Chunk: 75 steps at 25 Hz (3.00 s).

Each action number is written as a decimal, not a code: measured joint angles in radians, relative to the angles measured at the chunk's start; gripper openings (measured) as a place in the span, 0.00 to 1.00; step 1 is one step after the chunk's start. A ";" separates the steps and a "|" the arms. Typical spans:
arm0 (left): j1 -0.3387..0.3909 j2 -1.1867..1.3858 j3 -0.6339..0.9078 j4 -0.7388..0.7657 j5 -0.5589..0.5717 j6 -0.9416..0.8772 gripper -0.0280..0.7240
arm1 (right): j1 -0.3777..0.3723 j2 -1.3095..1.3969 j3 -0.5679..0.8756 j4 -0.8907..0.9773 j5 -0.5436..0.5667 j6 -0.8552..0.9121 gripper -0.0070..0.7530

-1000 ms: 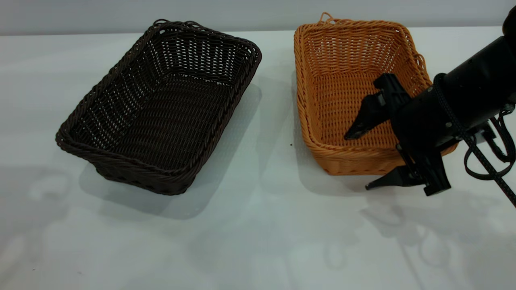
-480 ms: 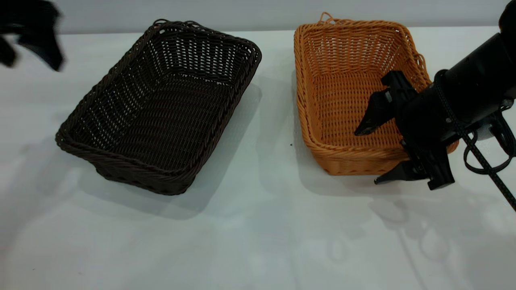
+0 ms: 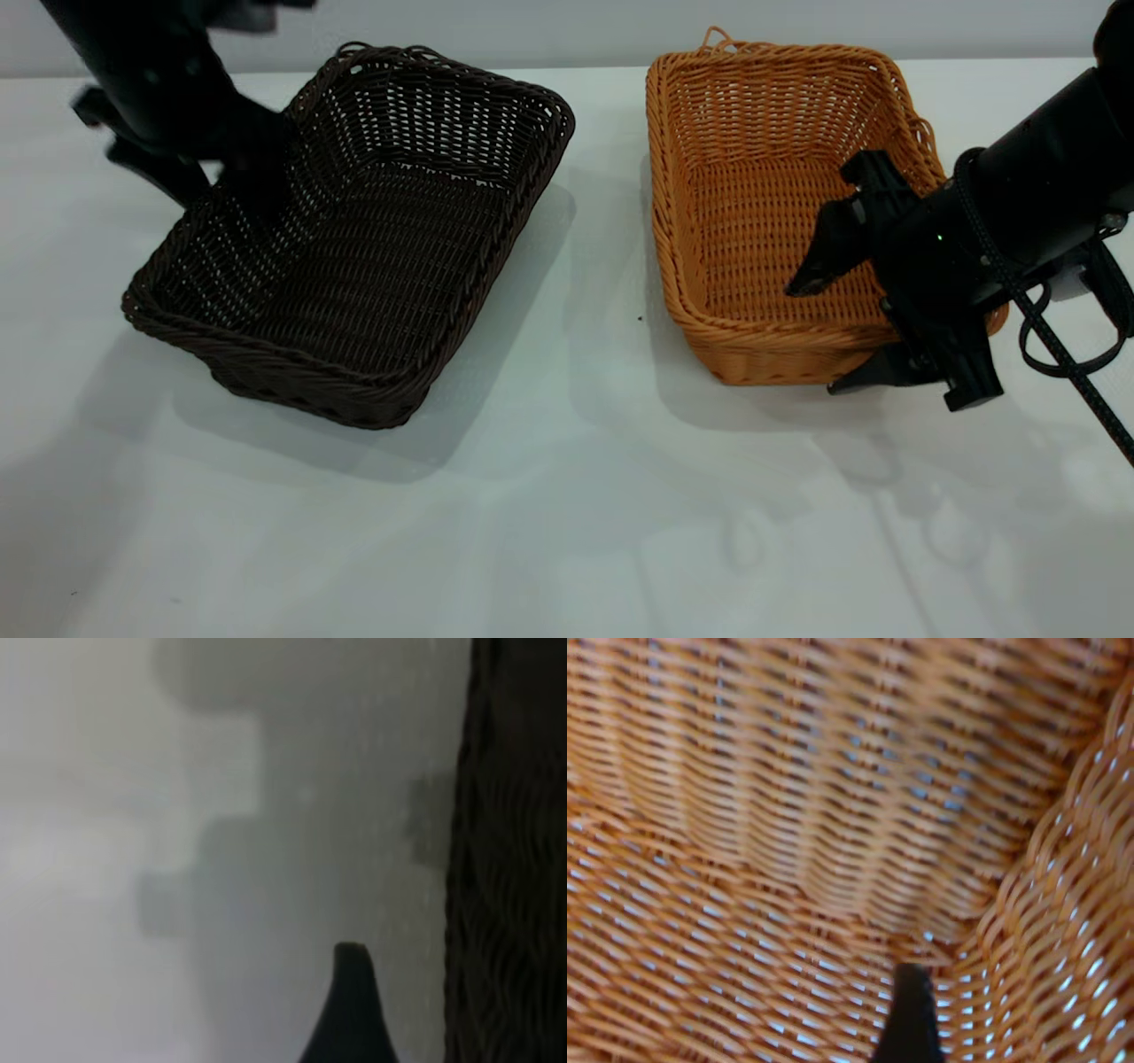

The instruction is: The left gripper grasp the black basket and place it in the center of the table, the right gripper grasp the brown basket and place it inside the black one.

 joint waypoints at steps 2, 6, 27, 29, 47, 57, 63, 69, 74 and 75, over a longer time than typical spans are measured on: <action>-0.014 0.024 -0.001 -0.001 -0.010 0.005 0.70 | 0.000 0.000 0.000 0.001 -0.003 0.000 0.59; -0.024 0.031 -0.003 0.007 -0.028 0.010 0.51 | 0.000 0.004 0.000 0.001 -0.018 -0.002 0.34; -0.046 0.031 -0.008 -0.003 -0.058 0.222 0.14 | -0.333 -0.216 0.003 -0.022 0.180 -0.394 0.09; -0.073 0.031 -0.008 -0.006 -0.083 0.353 0.14 | -0.391 -0.223 0.003 -0.057 0.302 -0.425 0.09; -0.327 0.101 -0.058 0.077 -0.365 0.893 0.14 | -0.557 -0.234 -0.228 -0.449 0.786 -0.363 0.09; -0.358 0.108 -0.059 0.082 -0.394 0.909 0.15 | -0.557 -0.234 -0.236 -0.492 0.822 -0.353 0.09; -0.383 0.114 -0.059 0.084 -0.429 0.901 0.30 | -0.557 -0.234 -0.237 -0.491 0.825 -0.354 0.09; -0.396 0.129 -0.058 0.073 -0.477 0.855 0.57 | -0.557 -0.234 -0.275 -0.492 0.825 -0.355 0.09; -0.417 0.129 -0.058 0.073 -0.485 0.851 0.63 | -0.557 -0.234 -0.311 -0.494 0.821 -0.355 0.09; -0.419 0.125 -0.058 0.073 -0.484 0.850 0.63 | -0.557 -0.234 -0.315 -0.495 0.816 -0.354 0.09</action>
